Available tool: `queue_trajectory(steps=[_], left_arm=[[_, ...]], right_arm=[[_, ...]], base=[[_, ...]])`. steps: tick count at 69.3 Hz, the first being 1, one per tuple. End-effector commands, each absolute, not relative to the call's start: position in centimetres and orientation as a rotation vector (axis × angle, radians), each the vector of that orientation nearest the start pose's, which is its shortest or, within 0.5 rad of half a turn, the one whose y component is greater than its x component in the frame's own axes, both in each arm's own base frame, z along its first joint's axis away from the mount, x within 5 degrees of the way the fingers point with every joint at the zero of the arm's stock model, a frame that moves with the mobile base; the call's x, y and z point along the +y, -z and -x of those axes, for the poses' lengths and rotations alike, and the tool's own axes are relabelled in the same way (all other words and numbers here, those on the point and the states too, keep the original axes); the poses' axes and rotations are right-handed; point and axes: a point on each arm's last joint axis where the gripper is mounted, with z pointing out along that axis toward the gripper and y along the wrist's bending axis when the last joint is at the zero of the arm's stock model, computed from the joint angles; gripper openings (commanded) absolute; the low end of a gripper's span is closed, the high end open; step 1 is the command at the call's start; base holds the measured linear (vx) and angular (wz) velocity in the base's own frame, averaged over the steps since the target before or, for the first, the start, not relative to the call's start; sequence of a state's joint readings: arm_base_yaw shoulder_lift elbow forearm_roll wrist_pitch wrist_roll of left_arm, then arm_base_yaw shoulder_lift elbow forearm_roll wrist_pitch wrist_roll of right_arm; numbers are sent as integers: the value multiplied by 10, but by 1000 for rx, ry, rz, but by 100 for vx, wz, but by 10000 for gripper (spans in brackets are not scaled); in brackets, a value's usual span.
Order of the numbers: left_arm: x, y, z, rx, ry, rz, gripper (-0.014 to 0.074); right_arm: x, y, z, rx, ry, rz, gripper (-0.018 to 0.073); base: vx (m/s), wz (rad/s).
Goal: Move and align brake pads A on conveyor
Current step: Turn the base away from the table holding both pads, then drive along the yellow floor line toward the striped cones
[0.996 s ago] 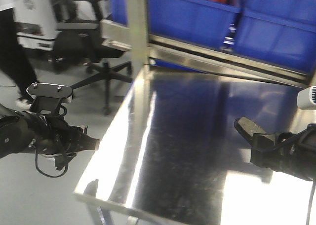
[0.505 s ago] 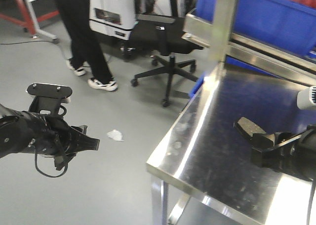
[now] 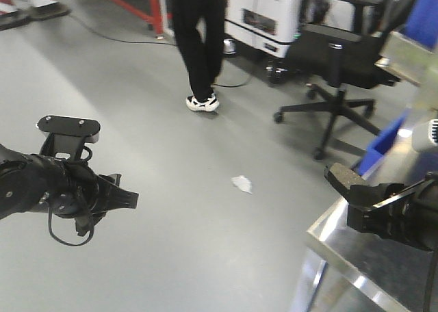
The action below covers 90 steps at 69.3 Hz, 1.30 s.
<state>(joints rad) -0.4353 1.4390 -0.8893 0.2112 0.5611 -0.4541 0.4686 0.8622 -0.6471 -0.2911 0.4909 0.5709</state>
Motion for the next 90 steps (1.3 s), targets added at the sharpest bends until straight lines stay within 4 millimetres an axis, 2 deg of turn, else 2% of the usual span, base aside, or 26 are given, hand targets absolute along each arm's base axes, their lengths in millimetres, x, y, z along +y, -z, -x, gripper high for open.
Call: queue_trajectory(steps=[1, 49, 90], left_arm=[[-114, -260, -263, 2464, 176, -173, 20], [-114, -260, -263, 2464, 176, -173, 20], [-114, -260, -263, 2464, 176, -173, 20]], right_arm=[[68, -319, -161, 2061, -339, 115, 67], [68, -319, -161, 2061, -339, 115, 67], [68, -318, -161, 2061, -339, 115, 67]], base=[[1, 65], [2, 58], [6, 31]])
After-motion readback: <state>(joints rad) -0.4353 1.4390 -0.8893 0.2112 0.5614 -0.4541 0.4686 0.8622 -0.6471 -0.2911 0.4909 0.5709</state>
